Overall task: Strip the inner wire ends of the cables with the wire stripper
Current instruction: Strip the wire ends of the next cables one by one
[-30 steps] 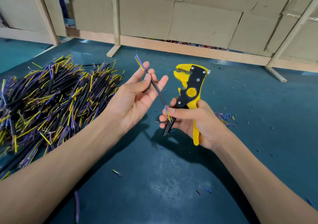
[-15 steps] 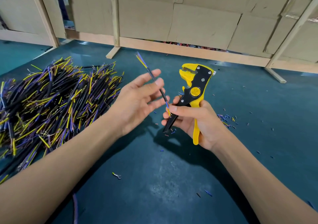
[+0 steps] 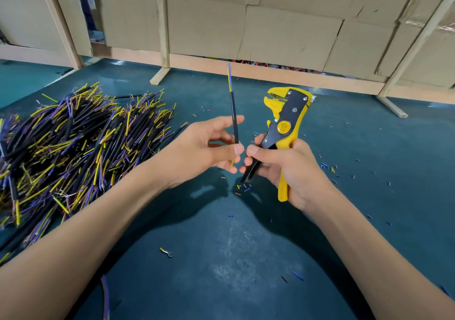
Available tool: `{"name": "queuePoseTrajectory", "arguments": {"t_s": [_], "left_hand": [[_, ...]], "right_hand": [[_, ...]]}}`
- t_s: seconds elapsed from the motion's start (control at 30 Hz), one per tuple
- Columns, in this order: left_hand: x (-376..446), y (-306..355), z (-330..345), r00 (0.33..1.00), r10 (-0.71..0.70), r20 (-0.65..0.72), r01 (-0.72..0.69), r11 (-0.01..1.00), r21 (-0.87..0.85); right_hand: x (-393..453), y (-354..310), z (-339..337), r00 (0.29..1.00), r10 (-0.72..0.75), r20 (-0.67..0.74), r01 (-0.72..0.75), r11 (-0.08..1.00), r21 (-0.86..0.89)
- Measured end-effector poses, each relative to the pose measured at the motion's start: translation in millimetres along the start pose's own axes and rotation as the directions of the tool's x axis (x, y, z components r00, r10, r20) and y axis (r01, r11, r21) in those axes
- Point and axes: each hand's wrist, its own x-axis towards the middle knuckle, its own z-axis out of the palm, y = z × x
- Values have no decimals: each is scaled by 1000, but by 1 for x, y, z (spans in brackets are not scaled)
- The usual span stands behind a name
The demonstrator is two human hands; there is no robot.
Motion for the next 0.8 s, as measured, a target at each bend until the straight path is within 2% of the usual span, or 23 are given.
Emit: {"name": "queuePoseTrajectory", "arguments": {"t_s": [0.17, 0.33, 0.43, 0.57, 0.8], "left_hand": [[-1, 0, -4, 997, -12, 74, 6, 997, 79], [-2, -5, -3, 1000, -10, 21, 10, 1000, -27], [-1, -5, -2, 998, 0, -67, -13, 981, -195], [1, -2, -5, 984, 30, -173, -101, 905, -413], [-1, 3, -2, 973, 80, -214, -184, 830, -526]], "right_hand": [[1, 1, 0, 1000, -6, -12, 5, 998, -62], [0, 3, 1, 1000, 5, 12, -5, 998, -67], [-4, 2, 0, 991, 56, 125, -57, 998, 8], [-10, -1, -1, 935, 143, 324, -164, 986, 40], [-16, 2, 4, 845, 158, 512, -177, 984, -12]]}}
